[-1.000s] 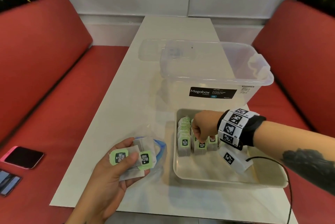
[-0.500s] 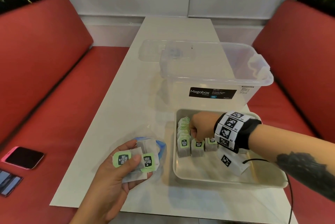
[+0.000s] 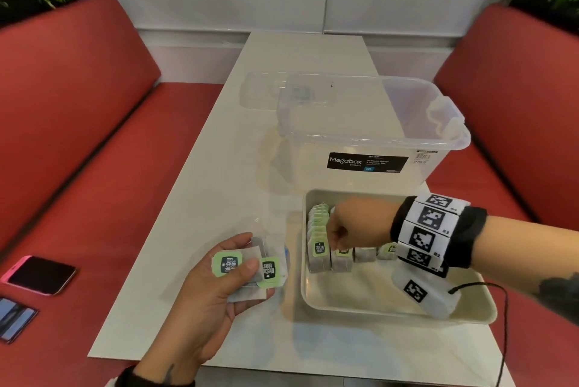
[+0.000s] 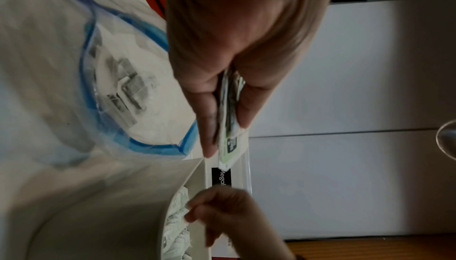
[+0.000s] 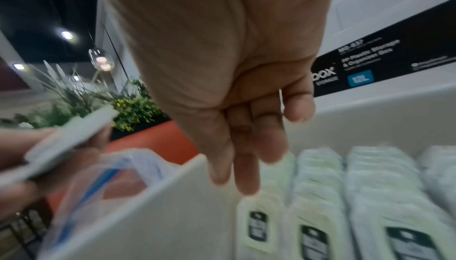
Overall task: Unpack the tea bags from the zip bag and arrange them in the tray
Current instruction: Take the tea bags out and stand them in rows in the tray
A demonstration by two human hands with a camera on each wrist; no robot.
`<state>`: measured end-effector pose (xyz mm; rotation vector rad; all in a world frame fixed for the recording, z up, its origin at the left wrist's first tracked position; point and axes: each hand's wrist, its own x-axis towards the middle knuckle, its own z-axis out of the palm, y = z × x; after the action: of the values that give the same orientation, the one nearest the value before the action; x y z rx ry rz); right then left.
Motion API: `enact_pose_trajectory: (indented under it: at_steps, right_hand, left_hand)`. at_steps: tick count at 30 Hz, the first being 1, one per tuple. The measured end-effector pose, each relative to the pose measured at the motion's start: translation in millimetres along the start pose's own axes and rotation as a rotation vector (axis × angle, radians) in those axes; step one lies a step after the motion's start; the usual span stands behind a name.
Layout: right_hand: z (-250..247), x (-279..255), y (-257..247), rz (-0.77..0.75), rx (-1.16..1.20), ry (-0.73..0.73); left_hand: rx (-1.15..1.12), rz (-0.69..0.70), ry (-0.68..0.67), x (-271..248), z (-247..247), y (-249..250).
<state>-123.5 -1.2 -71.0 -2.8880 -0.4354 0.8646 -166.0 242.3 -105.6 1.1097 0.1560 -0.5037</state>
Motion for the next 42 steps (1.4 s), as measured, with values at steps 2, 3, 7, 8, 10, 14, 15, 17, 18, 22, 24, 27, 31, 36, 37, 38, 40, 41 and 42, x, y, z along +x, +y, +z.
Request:
enact_pose_trajectory:
  at_steps: [2,3,7,8,10,14,15,17,18,22,24,27,31,36,37,38,40,41,42]
  right_hand:
    - [-8.7,-6.1,-12.3,-0.018,0.080,0.194]
    - [-12.8,-9.3,-19.4,-0.032,0.145,0.294]
    - [-18.8,-25.0,-50.5,-0.095,0.432,0.471]
    - [-16.6,-27.9,-55.7,-0.079,0.438,0.450]
    - [-9.5,-28.3,-60.2,-0.005,0.393,0.377]
    - [4.5,-23.5,-56.3,0.053,0.624,0.256]
    - [6.3,-23.8,-55.5,0.036,0.720,0.236]
    - [4.7,-26.2,-53.7,0.038,0.860,0.247]
    - [1.4,-28.0,-51.8,0.048,0.915,0.265]
    - [-20.0,-35.2,-34.9,0.058,0.886,0.327]
    - [-31.1,-40.2,-26.8,0.055,0.611,0.361]
    - [-40.1,-42.8,-20.2,0.061,0.191,0.374]
    - [-43.0,-38.9,-17.3,0.111,0.035,0.311]
    - [-38.9,-37.5,-9.4,0.143,0.016,0.286]
    - [-36.7,-36.7,-5.8,0.152,0.010,0.270]
    - [-34.7,-35.5,-1.5,0.161,0.021,0.237]
    - [-30.5,-32.4,7.9,0.186,0.045,0.158]
    - [-28.1,-30.7,12.2,0.206,0.038,0.127]
    - [-25.3,-29.4,15.9,0.223,0.025,0.104]
  left_hand:
    - [0.033,0.002,-0.012,3.9,4.7,-0.1]
    - [0.040,0.006,-0.016,5.5,7.5,-0.1]
    - [0.013,0.028,-0.025,9.9,15.6,0.0]
    - [-0.004,0.032,-0.026,10.6,17.3,0.0]
    - [-0.049,0.041,-0.023,11.4,20.3,0.5]
    - [-0.087,0.058,-0.021,12.2,24.2,1.1]
    - [-0.085,0.058,-0.024,12.3,24.4,0.5]
    - [-0.068,0.053,-0.038,12.2,24.0,-1.7]
    - [-0.051,0.051,-0.043,11.9,23.4,-2.8]
    - [0.057,0.074,-0.047,11.1,17.7,-8.0]
    - [0.155,0.101,-0.049,10.4,14.8,-8.3]
    - [0.274,0.112,-0.088,9.0,16.0,-7.1]
    - [0.373,0.083,-0.157,7.4,26.9,-8.6]
    - [0.402,0.064,-0.187,8.1,36.4,-14.0]
    - [0.402,0.058,-0.189,8.2,36.5,-15.5]
    - [0.407,0.053,-0.192,8.1,36.2,-17.0]
    - [0.412,0.047,-0.195,7.3,35.7,-19.5]
    - [0.409,0.043,-0.196,6.7,35.7,-20.4]
    - [0.407,0.039,-0.199,6.1,35.6,-21.0]
